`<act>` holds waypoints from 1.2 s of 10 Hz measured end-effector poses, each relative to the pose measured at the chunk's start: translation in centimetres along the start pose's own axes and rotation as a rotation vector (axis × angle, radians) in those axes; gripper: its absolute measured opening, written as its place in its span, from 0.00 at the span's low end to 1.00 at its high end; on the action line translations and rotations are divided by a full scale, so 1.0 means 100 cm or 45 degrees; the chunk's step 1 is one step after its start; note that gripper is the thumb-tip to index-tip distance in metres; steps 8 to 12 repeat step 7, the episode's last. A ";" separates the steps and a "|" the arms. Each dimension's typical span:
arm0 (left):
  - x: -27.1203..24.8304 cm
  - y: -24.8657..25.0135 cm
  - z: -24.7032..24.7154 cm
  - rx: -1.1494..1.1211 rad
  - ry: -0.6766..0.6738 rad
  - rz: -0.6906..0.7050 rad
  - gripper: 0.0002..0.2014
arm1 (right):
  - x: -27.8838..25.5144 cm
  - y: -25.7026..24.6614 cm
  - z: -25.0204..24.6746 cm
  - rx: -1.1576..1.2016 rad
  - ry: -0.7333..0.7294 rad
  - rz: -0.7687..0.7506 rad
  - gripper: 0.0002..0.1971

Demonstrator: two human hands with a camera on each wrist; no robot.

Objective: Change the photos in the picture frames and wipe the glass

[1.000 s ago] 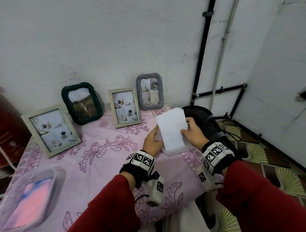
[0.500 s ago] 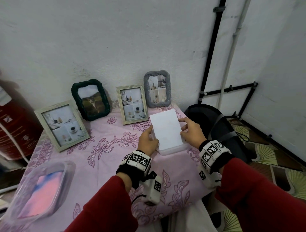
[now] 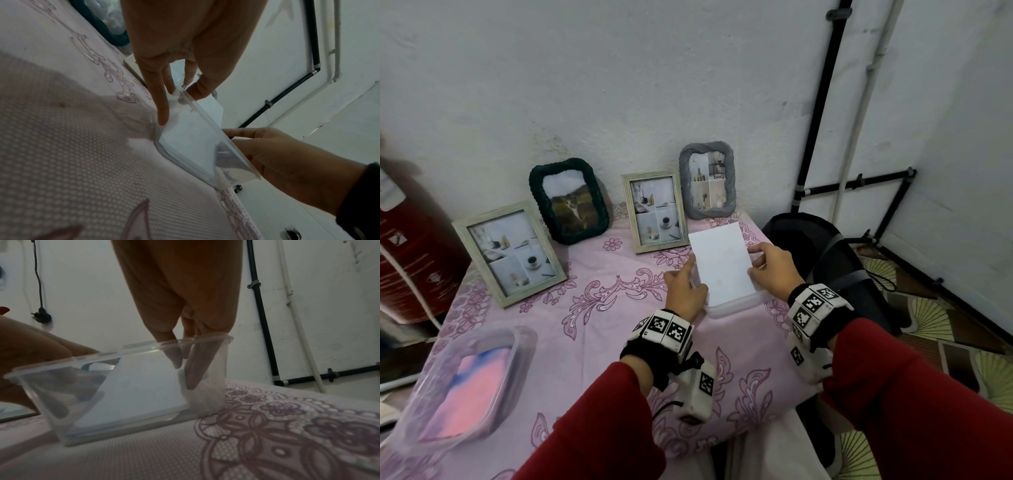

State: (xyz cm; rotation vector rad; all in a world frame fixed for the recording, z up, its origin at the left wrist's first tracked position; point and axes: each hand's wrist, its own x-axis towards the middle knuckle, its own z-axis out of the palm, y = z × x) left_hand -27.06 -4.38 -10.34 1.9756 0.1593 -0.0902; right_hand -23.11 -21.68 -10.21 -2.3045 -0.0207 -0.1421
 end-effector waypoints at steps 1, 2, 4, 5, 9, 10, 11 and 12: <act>0.002 -0.003 0.000 0.005 -0.029 -0.028 0.33 | -0.001 0.003 0.002 -0.015 -0.004 -0.029 0.20; 0.005 -0.004 0.001 -0.003 -0.043 -0.030 0.33 | -0.001 0.003 0.003 -0.024 -0.020 -0.016 0.21; 0.010 -0.005 -0.002 -0.044 -0.045 -0.044 0.34 | -0.002 0.001 0.000 -0.054 0.049 -0.031 0.21; 0.011 -0.002 -0.010 -0.099 0.067 -0.029 0.32 | 0.001 -0.002 -0.002 -0.043 0.109 -0.067 0.20; -0.021 -0.009 -0.038 -0.253 0.216 0.094 0.30 | -0.022 -0.012 -0.015 0.153 0.332 -0.094 0.17; -0.021 -0.009 -0.038 -0.253 0.216 0.094 0.30 | -0.022 -0.012 -0.015 0.153 0.332 -0.094 0.17; -0.021 -0.009 -0.038 -0.253 0.216 0.094 0.30 | -0.022 -0.012 -0.015 0.153 0.332 -0.094 0.17; -0.021 -0.009 -0.038 -0.253 0.216 0.094 0.30 | -0.022 -0.012 -0.015 0.153 0.332 -0.094 0.17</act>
